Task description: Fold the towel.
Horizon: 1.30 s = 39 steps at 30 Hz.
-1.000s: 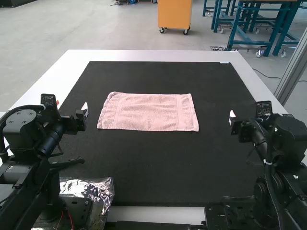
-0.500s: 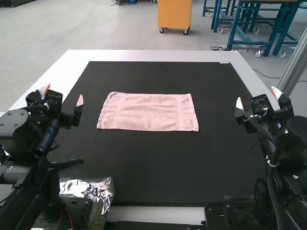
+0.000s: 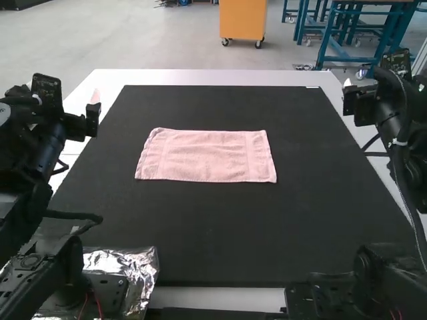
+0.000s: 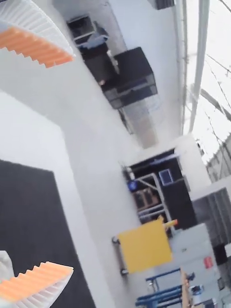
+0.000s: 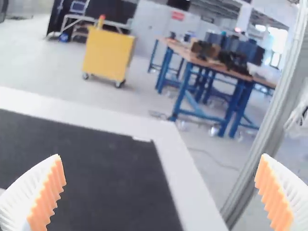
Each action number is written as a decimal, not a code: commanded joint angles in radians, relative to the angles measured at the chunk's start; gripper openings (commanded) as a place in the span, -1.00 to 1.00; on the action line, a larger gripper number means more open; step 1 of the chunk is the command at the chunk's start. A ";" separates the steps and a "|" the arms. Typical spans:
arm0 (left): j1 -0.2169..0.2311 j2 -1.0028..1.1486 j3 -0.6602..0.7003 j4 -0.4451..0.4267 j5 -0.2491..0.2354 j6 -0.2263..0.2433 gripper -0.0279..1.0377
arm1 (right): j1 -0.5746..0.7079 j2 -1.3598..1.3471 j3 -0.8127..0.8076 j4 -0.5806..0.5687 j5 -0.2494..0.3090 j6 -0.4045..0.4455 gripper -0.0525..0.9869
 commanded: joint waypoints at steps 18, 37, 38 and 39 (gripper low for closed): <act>0.001 1.096 0.476 -0.230 0.204 -0.381 0.85 | 0.078 0.860 0.340 -0.171 -0.272 0.337 0.85; -0.004 1.448 0.595 -0.012 0.161 -0.318 0.85 | 0.124 1.245 0.521 -0.064 -0.303 0.294 0.85; -0.004 1.461 0.604 -0.004 0.158 -0.311 0.85 | 0.124 1.265 0.540 -0.062 -0.303 0.294 0.85; -0.004 1.474 0.614 0.000 0.153 -0.303 0.85 | 0.124 1.284 0.556 -0.061 -0.303 0.294 0.85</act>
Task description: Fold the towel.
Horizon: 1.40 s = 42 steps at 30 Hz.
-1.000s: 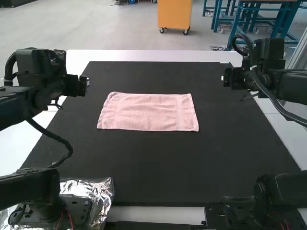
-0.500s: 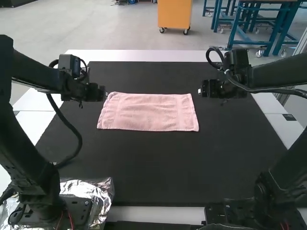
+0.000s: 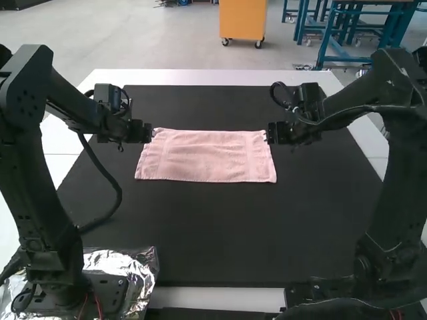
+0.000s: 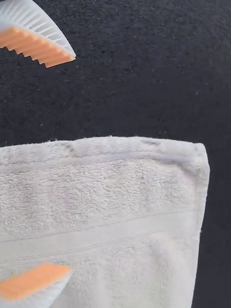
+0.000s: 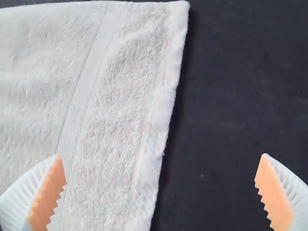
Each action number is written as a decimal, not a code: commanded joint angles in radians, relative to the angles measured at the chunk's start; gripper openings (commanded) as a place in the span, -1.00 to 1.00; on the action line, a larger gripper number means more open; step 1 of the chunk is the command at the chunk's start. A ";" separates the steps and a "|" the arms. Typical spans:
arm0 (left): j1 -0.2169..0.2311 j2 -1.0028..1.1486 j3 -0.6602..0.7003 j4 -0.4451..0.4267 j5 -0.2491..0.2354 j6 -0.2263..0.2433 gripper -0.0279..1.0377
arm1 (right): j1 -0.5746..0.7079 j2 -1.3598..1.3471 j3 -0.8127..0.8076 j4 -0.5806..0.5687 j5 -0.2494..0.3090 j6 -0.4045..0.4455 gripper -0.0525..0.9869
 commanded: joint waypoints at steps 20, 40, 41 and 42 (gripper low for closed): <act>-0.002 0.303 0.290 -0.043 -0.075 0.067 0.85 | 0.017 0.297 0.278 0.015 -0.003 -0.023 0.85; 0.002 0.392 0.368 -0.074 -0.083 0.076 0.81 | 0.016 0.414 0.423 -0.070 0.014 -0.014 0.85; 0.002 0.395 0.368 -0.074 -0.083 0.076 0.80 | 0.017 0.414 0.421 -0.073 0.014 -0.012 0.85; 0.004 0.398 0.368 -0.074 -0.083 0.076 0.78 | 0.017 0.414 0.421 -0.080 0.014 -0.015 0.84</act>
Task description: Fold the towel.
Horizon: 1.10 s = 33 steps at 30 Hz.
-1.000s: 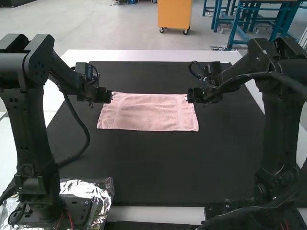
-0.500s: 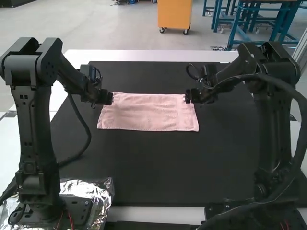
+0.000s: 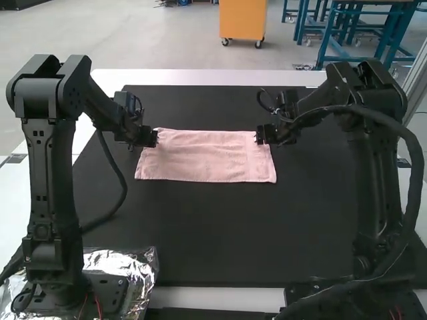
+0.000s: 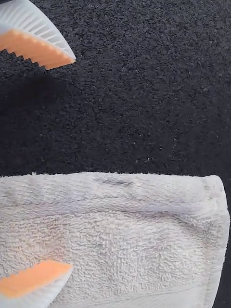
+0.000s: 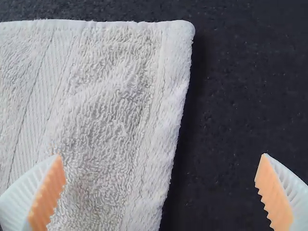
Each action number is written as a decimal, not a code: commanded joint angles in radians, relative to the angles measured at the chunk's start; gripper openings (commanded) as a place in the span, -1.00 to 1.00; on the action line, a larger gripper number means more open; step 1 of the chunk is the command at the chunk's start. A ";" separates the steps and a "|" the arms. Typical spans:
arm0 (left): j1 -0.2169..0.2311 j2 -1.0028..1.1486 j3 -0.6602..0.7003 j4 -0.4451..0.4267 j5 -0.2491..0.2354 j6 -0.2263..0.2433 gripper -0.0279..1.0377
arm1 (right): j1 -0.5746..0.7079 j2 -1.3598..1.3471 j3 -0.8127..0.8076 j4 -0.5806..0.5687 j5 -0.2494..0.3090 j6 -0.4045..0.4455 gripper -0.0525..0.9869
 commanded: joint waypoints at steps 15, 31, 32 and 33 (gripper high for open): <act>0.019 0.046 0.012 -0.018 0.058 0.009 -0.90 | 0.014 -0.002 -0.039 -0.004 -0.064 -0.024 -0.93; 0.062 -0.058 0.029 -0.022 0.179 0.010 -0.90 | 0.005 -0.129 -0.043 -0.019 -0.096 -0.017 -0.95; 0.062 -0.066 0.026 -0.026 0.199 0.010 -0.90 | 0.005 -0.140 -0.049 -0.021 -0.104 -0.014 -0.95; 0.062 -0.075 0.023 -0.026 0.219 0.010 -0.90 | 0.005 -0.150 -0.057 -0.021 -0.107 -0.013 -0.95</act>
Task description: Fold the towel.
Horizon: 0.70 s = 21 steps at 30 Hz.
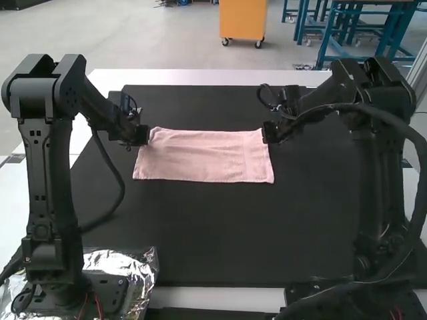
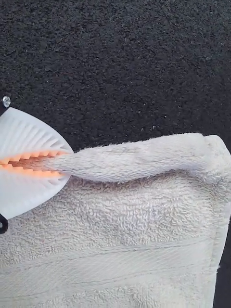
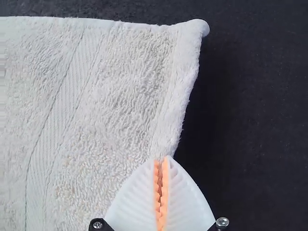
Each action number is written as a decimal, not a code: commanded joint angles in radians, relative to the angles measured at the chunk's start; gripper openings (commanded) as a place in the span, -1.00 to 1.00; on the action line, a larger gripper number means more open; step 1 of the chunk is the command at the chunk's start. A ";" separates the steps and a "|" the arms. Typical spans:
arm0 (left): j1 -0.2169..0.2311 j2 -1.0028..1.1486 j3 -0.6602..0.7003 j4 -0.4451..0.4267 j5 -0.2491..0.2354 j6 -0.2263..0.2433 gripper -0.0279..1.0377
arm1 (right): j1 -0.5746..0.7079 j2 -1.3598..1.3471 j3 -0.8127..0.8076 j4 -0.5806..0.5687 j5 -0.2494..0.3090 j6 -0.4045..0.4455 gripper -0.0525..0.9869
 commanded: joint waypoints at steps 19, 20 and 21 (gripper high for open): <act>0.020 -0.233 -0.190 0.065 0.101 0.052 -0.90 | -0.027 -0.265 -0.211 0.005 -0.073 0.016 -0.95; 0.020 -0.245 -0.204 0.072 0.101 0.052 -0.90 | -0.027 -0.275 -0.220 0.006 -0.074 0.016 -0.95; 0.020 -0.256 -0.214 0.077 0.102 0.052 -0.90 | -0.028 -0.286 -0.228 0.005 -0.074 0.016 -0.95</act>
